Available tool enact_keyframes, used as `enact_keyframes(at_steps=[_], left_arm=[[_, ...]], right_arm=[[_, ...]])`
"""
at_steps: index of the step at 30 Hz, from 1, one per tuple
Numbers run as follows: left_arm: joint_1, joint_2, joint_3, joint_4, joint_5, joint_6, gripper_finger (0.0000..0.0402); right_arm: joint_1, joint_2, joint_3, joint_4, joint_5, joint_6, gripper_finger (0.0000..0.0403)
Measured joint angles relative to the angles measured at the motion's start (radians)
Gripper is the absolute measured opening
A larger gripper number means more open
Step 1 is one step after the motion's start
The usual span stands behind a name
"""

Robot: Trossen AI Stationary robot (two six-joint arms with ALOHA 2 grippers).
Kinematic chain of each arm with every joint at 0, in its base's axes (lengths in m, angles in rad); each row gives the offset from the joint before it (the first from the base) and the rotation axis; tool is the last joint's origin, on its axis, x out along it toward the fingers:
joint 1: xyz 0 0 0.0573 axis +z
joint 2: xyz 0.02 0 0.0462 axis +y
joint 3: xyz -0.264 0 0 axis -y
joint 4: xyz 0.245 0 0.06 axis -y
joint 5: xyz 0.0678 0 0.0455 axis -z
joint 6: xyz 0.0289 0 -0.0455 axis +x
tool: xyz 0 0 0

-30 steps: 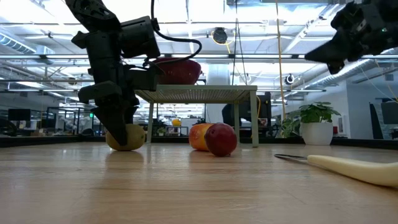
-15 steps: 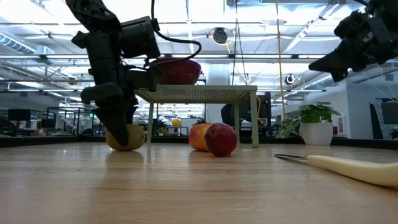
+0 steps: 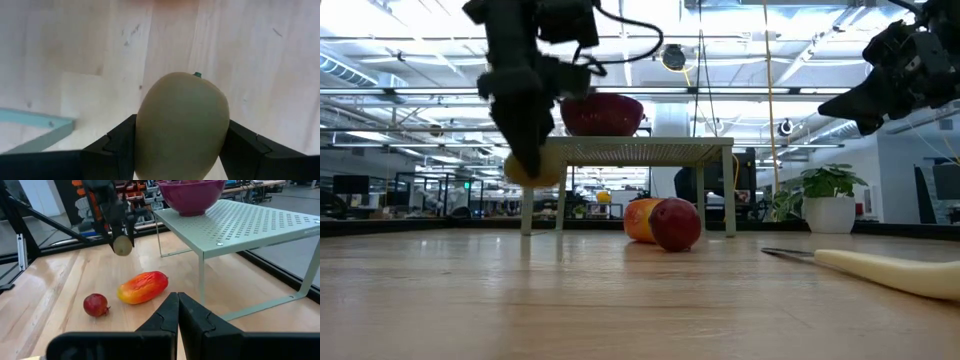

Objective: Pick & Place Fruit
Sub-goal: Put the kiwi into violet strainer bowl on the shelf

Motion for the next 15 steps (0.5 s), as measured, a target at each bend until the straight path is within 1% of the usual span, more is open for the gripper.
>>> enact_keyframes(at_steps=[6, 8, 15], left_arm=[[-0.026, 0.000, 0.131, -0.158, 0.000, -0.021, 0.0216], [-0.039, 0.000, 0.167, -0.195, 0.000, -0.035, 0.0216], [-0.099, 0.000, 0.277, -0.302, 0.000, -0.106, 0.0216]], right_arm=[[0.000, 0.000, 0.000, -0.001, 0.008, 0.000, 0.0000], [0.000, 0.000, 0.000, -0.001, 0.023, 0.000, 0.0000], [-0.001, 0.000, 0.000, 0.001, 0.023, 0.000, 0.0000]])
